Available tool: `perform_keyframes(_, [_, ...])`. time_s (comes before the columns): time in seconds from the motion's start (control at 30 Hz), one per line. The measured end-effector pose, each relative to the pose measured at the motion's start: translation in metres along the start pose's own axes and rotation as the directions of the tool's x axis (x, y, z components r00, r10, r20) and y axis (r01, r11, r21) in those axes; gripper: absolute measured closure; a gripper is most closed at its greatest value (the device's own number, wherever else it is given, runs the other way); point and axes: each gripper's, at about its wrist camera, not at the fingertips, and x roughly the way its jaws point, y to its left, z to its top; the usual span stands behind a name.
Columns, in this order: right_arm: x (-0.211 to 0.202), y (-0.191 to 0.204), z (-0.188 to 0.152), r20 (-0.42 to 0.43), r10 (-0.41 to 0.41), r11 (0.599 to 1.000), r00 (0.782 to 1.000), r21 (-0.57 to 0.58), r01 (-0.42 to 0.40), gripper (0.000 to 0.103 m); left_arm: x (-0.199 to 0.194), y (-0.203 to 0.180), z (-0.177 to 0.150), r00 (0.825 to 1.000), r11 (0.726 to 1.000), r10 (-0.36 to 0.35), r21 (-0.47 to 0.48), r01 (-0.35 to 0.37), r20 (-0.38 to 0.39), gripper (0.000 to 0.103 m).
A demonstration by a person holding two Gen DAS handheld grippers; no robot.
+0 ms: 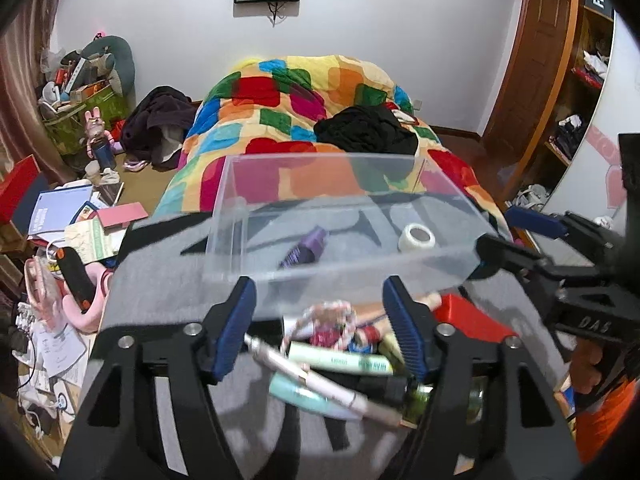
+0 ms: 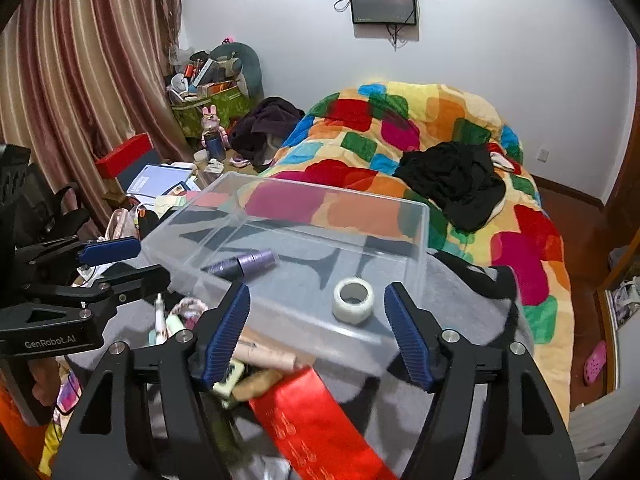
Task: Organize objects
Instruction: 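Grasp the white pen with the left tool while the right tool grasps the toothpaste tube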
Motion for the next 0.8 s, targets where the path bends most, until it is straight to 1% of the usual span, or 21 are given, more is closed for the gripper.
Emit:
perform_keyframes(0.03, [-0.004,-0.001,-0.005,0.002,-0.007,1.0,1.0,0.004,0.007,0.035,0.0,-0.001,-0.006,1.0,1.0,0.012,-0.003,-0.012,-0.004,0.029])
perform_keyframes(0.13, [-0.014,-0.005,-0.02,0.005,-0.015,1.0,1.0,0.017,0.014,0.035,0.004,-0.002,-0.022,0.999,0.999,0.042,-0.01,-0.043,-0.017,0.028])
perform_keyframes(0.27, [-0.028,-0.008,-0.045,0.01,-0.033,0.999,0.999,0.028,0.033,0.034,0.011,0.005,-0.039,0.997,0.994,0.066,-0.082,-0.069,-0.041,0.028])
perform_keyframes(0.43, [-0.041,-0.005,-0.074,-0.003,0.004,0.998,1.0,0.062,-0.004,0.034,0.023,0.015,-0.057,0.994,0.979,0.086,-0.18,-0.098,-0.072,0.028])
perform_keyframes(0.5, [-0.044,-0.001,-0.087,-0.011,0.007,0.998,1.0,0.059,-0.006,0.034,0.025,0.017,-0.066,0.992,0.973,0.105,-0.199,-0.117,-0.074,0.028])
perform_keyframes(0.57, [-0.044,0.003,-0.095,-0.021,0.019,0.998,1.0,0.063,-0.018,0.034,0.026,0.02,-0.073,0.992,0.97,0.097,-0.216,-0.111,-0.077,0.028])
perform_keyframes(0.67, [-0.039,0.008,-0.107,-0.049,0.043,0.997,0.998,0.063,-0.039,0.035,0.025,0.025,-0.081,0.994,0.969,0.07,-0.231,-0.089,-0.088,0.034])
perform_keyframes(0.73, [-0.036,0.012,-0.114,-0.064,0.047,0.997,0.997,0.06,-0.043,0.043,0.02,0.027,-0.085,0.995,0.969,0.054,-0.237,-0.072,-0.08,0.043])
perform_keyframes(0.8, [-0.032,0.013,-0.12,-0.08,0.053,0.997,0.995,0.058,-0.049,0.055,0.015,0.029,-0.087,0.996,0.969,0.043,-0.239,-0.059,-0.073,0.051])
